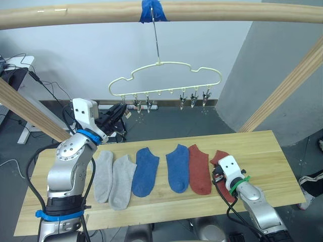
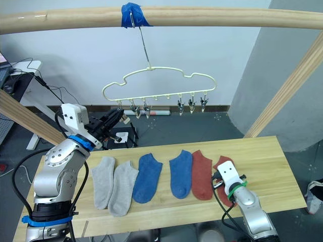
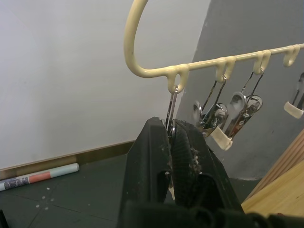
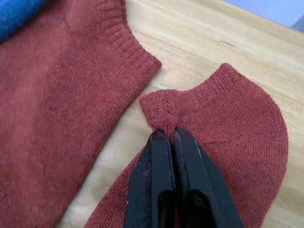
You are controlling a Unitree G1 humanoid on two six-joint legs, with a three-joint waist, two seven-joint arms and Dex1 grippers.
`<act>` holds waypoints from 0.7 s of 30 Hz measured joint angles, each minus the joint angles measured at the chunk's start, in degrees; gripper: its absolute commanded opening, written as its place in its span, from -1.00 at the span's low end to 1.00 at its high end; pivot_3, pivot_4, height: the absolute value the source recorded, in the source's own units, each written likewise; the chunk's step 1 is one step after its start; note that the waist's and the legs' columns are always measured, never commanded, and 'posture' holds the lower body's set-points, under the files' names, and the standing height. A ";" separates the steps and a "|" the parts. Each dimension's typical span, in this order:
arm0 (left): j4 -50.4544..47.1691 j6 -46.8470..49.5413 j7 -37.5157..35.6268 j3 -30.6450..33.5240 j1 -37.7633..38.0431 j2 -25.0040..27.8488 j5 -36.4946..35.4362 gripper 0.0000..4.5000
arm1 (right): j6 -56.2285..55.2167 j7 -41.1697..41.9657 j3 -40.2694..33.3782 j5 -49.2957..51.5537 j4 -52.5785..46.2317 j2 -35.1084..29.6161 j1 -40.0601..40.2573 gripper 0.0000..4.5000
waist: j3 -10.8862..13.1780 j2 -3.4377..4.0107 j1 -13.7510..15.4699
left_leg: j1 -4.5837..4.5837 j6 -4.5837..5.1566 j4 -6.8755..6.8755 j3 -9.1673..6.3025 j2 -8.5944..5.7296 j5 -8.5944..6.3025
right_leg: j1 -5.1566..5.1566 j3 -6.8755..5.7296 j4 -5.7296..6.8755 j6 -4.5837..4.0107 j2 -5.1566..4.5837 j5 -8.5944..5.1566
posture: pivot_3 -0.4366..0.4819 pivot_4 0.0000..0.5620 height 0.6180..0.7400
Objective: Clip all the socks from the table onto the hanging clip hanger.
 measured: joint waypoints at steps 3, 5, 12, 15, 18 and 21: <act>0.00 0.00 0.05 0.00 0.00 0.00 -0.14 -1.00 | -1.29 0.06 -0.39 -0.07 -1.00 0.00 -0.19 -0.13 | 0.11 0.01 0.04 | -0.01 0.00 0.00 0.00 -0.01 0.00 | 0.00 0.00 0.00 0.00 0.00 0.00 | -0.52 0.00 1.00; -0.04 0.00 0.08 0.00 0.01 0.00 -0.16 -1.00 | -1.61 -0.16 -0.99 -0.14 -1.91 0.00 -0.15 0.14 | 0.16 0.02 0.06 | -0.01 0.00 0.00 -0.01 -0.01 0.00 | 0.00 0.00 -0.01 -0.01 0.00 0.01 | -0.52 0.00 1.00; -0.95 0.03 0.15 -0.03 0.43 0.00 -0.18 -1.00 | 0.32 -4.03 -3.77 -0.38 -5.94 2.35 1.43 1.00 | 0.35 0.03 0.08 | -0.06 -0.01 -0.02 0.00 0.00 0.00 | -0.06 0.01 -0.01 -0.02 -0.01 0.01 | -0.52 0.01 1.00; -0.96 0.05 0.14 -0.04 0.45 0.00 -0.19 -1.00 | 1.59 -6.12 -4.24 -0.82 -5.78 3.63 1.32 1.00 | 0.38 0.04 0.07 | -0.07 -0.01 -0.02 0.02 0.00 0.00 | -0.10 0.03 0.00 -0.03 -0.01 0.02 | -0.52 0.01 1.00; -0.96 0.06 0.11 -0.10 0.45 0.00 -0.20 -1.00 | 4.64 -9.30 -6.29 -0.90 -4.02 6.18 0.04 1.00 | 0.39 0.05 0.09 | -0.11 -0.02 -0.02 0.04 0.00 0.00 | -0.16 0.05 0.03 -0.08 -0.01 0.05 | -0.51 0.01 1.00; -0.99 0.07 0.09 -0.11 0.45 0.00 -0.28 -1.00 | 7.26 -10.06 -8.33 -0.06 -2.68 7.45 -0.24 1.00 | 0.39 0.05 0.12 | -0.15 -0.01 -0.03 0.04 0.00 0.00 | -0.20 0.04 0.02 -0.09 -0.02 0.05 | -0.51 0.01 1.00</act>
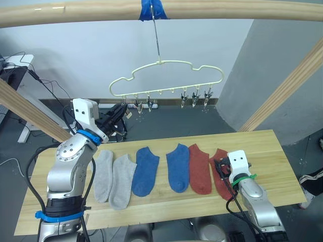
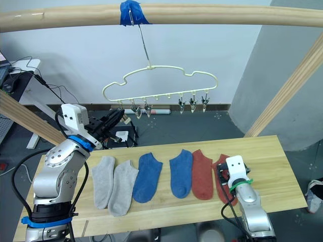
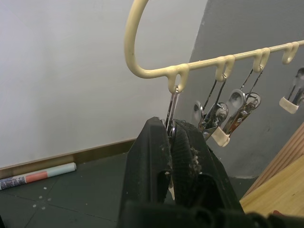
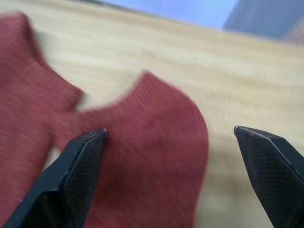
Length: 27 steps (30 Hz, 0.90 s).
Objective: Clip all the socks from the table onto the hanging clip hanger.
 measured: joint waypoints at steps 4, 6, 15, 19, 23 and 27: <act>-0.01 0.13 -0.01 -0.05 0.01 0.00 -0.05 -1.00 | 2.81 0.37 -2.08 2.47 0.20 1.55 -0.84 1.00 | 0.00 0.00 -0.08 | 0.00 0.00 -0.01 0.03 0.01 0.00 | -0.02 0.02 0.01 0.00 0.00 0.00 | -0.51 0.01 1.00; -0.11 0.19 -0.03 -0.05 0.07 0.00 -0.09 -1.00 | 4.45 0.55 -3.03 3.90 0.27 2.31 -1.49 1.00 | 0.00 0.00 -0.08 | 0.01 0.00 -0.01 0.03 0.02 0.00 | -0.02 0.02 0.01 0.00 0.01 0.00 | -0.51 0.01 1.00; -0.61 1.26 -0.54 -0.05 0.13 0.19 -0.59 -1.00 | 6.55 2.12 -3.10 6.41 0.37 2.51 -1.87 -0.01 | 0.00 0.00 -0.03 | 0.01 0.00 -0.01 0.04 0.00 0.00 | -0.02 0.02 0.01 0.02 0.01 -0.01 | -0.50 0.01 1.00; -0.65 1.80 -1.20 -0.04 0.13 0.48 -1.13 -1.00 | 6.70 2.76 -2.28 6.58 0.11 2.35 -1.67 -0.61 | 0.00 0.00 -0.03 | 0.01 0.00 -0.01 0.03 0.01 0.00 | -0.02 0.01 0.01 0.03 0.01 -0.02 | -0.50 0.01 1.00; -0.99 2.82 -1.46 -0.02 0.13 0.64 -2.01 -1.00 | 5.53 4.08 -1.78 6.51 0.07 0.48 -1.18 -1.00 | 0.00 0.00 -0.02 | 0.00 0.00 -0.01 0.04 0.00 0.00 | -0.02 0.02 -0.01 0.06 0.00 -0.03 | -0.50 0.01 1.00; -1.51 4.34 -1.76 0.02 0.13 0.92 -3.20 -1.00 | 4.16 5.92 -0.30 6.31 -0.27 -1.94 -0.68 -1.00 | 0.02 0.00 -0.03 | 0.00 0.00 -0.02 0.04 0.00 0.00 | -0.02 0.01 0.00 0.08 0.01 -0.05 | -0.51 0.02 1.00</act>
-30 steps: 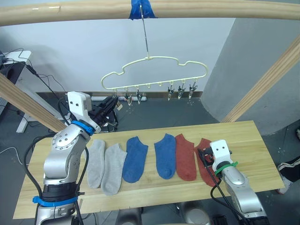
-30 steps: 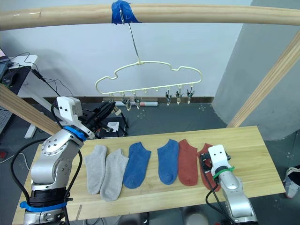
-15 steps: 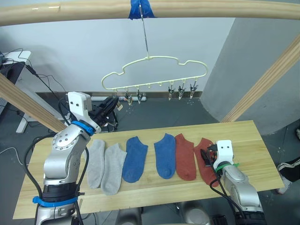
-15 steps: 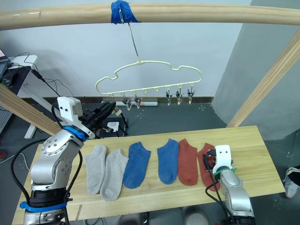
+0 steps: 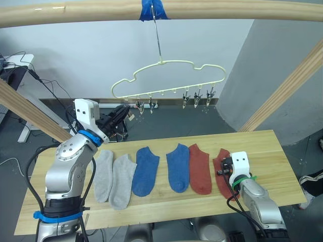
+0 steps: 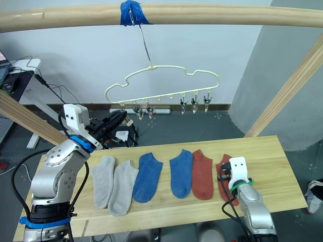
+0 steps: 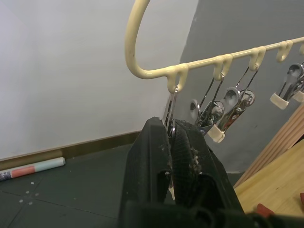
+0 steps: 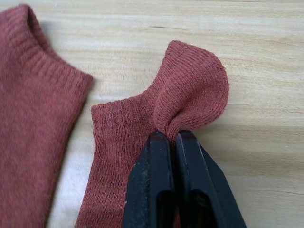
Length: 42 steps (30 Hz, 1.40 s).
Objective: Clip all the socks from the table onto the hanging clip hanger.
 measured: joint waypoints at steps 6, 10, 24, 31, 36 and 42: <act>-3.27 7.58 -1.73 1.05 -0.05 2.38 -6.15 -1.00 | -4.43 10.92 5.56 -0.80 -8.03 -9.91 -2.99 -1.00 | 0.74 -0.05 -0.26 | -0.01 0.00 0.01 0.07 0.02 0.01 | -0.08 0.06 0.06 0.21 0.04 -0.12 | -0.53 0.04 1.00; -4.28 12.48 -1.75 2.19 -0.59 2.81 -10.59 -1.00 | -5.25 18.54 9.40 0.97 -13.00 -13.01 -6.95 -1.00 | 0.87 -0.08 -0.09 | -0.09 -0.01 0.00 0.00 0.03 0.00 | -0.12 0.00 0.07 0.20 0.04 -0.12 | -0.52 0.06 1.00; -7.00 25.87 3.41 6.09 -2.56 2.82 -25.08 -1.00 | 1.13 33.78 18.43 9.30 -11.28 -9.69 -25.81 -1.00 | 1.05 -0.15 0.07 | -0.96 -0.02 0.28 -0.22 0.00 0.01 | -0.84 -0.14 0.22 -0.12 -0.07 0.08 | -0.50 0.06 1.00; -7.95 28.66 5.81 6.32 -2.47 2.30 -30.28 -1.00 | 1.69 33.88 20.55 9.57 -6.22 -5.03 -28.74 -1.00 | 1.05 -0.15 0.14 | -0.99 -0.02 0.30 -0.25 0.00 0.01 | -0.85 -0.18 0.23 -0.12 -0.09 0.08 | -0.48 0.05 1.00; -7.95 29.38 6.88 6.33 -2.41 2.37 -32.14 -1.00 | 2.17 34.40 20.76 9.69 -4.77 -3.38 -30.01 -1.00 | 1.05 -0.15 0.14 | -0.99 -0.02 0.36 -0.25 0.00 0.01 | -0.85 -0.18 0.27 -0.12 -0.09 0.09 | -0.48 0.04 1.00; -7.96 29.55 6.92 6.28 -2.19 2.51 -33.29 -1.00 | 2.61 34.50 20.71 9.97 -2.86 -1.56 -31.85 -1.00 | 1.05 -0.15 0.12 | -0.99 -0.02 0.40 -0.26 -0.01 0.01 | -0.85 -0.18 0.30 -0.13 -0.09 0.09 | -0.48 0.04 1.00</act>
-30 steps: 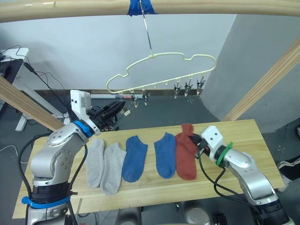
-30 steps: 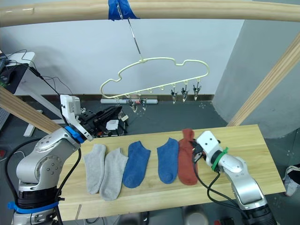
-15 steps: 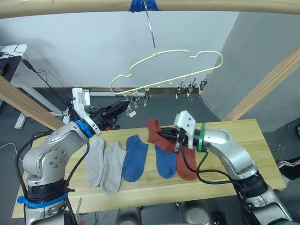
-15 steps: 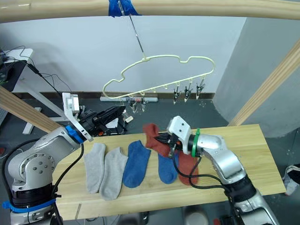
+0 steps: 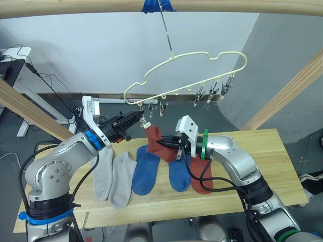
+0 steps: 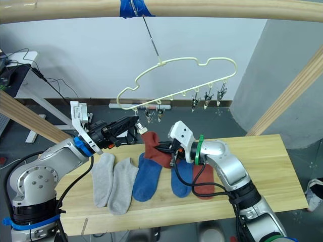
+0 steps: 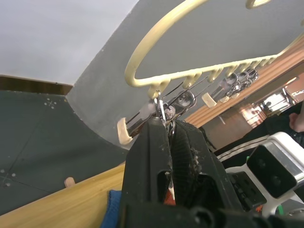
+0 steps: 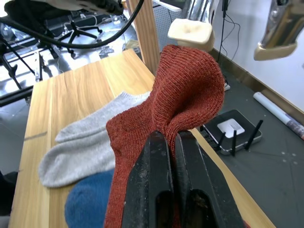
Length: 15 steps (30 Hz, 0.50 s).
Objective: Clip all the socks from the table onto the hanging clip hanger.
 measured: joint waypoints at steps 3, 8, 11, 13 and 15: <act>0.00 0.00 0.00 -0.01 0.01 0.15 -0.04 -1.00 | 0.14 0.15 -0.21 0.47 1.09 0.46 -0.84 -1.00 | 0.00 0.00 -0.01 | -0.01 0.00 0.03 0.01 0.00 0.00 | 0.00 0.01 0.00 0.00 0.00 0.00 | -0.48 0.04 1.00; 0.00 -0.02 -0.05 -0.06 0.13 0.44 -0.04 -1.00 | 0.17 0.68 -0.28 1.55 1.53 1.17 -1.32 -1.00 | 0.00 0.00 -0.02 | -0.01 0.00 0.04 0.00 0.00 0.00 | 0.00 0.00 0.01 0.00 0.00 0.00 | -0.46 0.03 1.00; -0.01 -0.03 -0.06 -0.06 0.31 0.50 -0.04 -1.00 | 0.17 0.75 -0.30 1.65 1.86 1.77 -1.33 -1.00 | 0.00 0.00 0.00 | -0.01 0.00 0.06 0.00 0.00 0.00 | 0.00 0.01 0.03 -0.01 0.00 0.01 | -0.46 0.03 1.00; -0.01 -0.04 -0.08 -0.06 0.48 0.53 -0.04 -1.00 | 0.17 0.75 -0.31 1.72 1.87 2.14 -1.33 -1.00 | 0.00 0.00 -0.01 | -0.01 0.00 0.09 0.00 0.00 0.00 | 0.00 0.00 0.05 -0.01 0.00 0.01 | -0.46 0.03 1.00; -0.01 -0.05 -0.10 -0.06 0.62 0.57 -0.04 -1.00 | 0.17 0.75 -0.33 1.89 1.87 2.32 -1.34 -1.00 | 0.00 0.00 -0.01 | -0.01 0.00 0.12 0.00 0.00 0.00 | 0.00 0.01 0.07 -0.01 0.00 0.01 | -0.46 0.03 1.00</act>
